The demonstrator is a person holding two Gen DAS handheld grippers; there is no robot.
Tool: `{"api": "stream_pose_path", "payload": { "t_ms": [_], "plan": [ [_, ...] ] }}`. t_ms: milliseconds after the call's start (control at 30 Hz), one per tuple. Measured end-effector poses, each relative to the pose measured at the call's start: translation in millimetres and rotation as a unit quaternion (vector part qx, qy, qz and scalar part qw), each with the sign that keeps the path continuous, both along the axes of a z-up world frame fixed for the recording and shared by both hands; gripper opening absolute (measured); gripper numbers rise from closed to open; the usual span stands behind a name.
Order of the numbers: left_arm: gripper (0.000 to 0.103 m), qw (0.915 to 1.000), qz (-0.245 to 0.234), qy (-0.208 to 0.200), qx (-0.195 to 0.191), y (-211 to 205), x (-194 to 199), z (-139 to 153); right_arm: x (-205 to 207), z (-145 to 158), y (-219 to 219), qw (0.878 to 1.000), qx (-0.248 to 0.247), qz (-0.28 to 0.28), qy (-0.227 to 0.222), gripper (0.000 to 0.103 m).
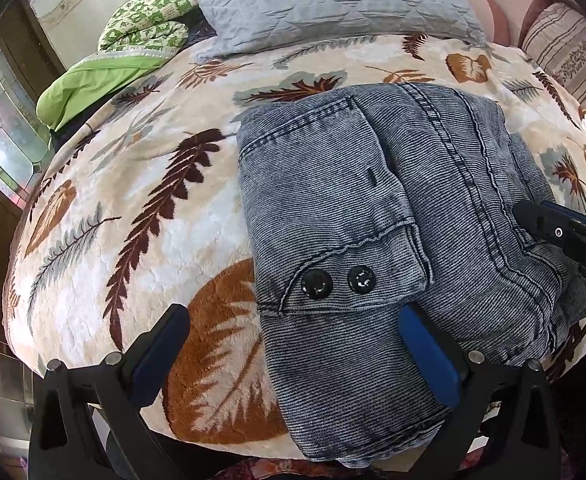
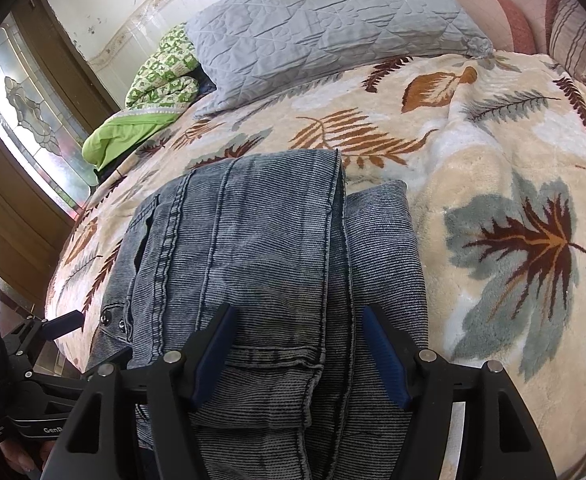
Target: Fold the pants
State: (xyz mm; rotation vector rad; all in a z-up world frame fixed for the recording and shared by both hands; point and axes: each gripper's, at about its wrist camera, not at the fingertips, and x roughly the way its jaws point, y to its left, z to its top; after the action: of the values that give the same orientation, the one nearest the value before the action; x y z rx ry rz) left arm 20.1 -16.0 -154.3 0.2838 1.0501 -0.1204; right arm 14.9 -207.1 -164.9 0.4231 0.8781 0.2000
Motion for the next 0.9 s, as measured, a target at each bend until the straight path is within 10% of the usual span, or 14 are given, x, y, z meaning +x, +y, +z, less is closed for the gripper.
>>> {"api": "stream_pose_path", "payload": {
  "t_ms": [900],
  "plan": [
    [0.103, 0.9996, -0.016, 0.022, -0.005, 3.6, 7.8, 4.0, 1.7, 0.1, -1.0, 1.000, -0.002, 0.006, 0.002, 0.071]
  ]
}}
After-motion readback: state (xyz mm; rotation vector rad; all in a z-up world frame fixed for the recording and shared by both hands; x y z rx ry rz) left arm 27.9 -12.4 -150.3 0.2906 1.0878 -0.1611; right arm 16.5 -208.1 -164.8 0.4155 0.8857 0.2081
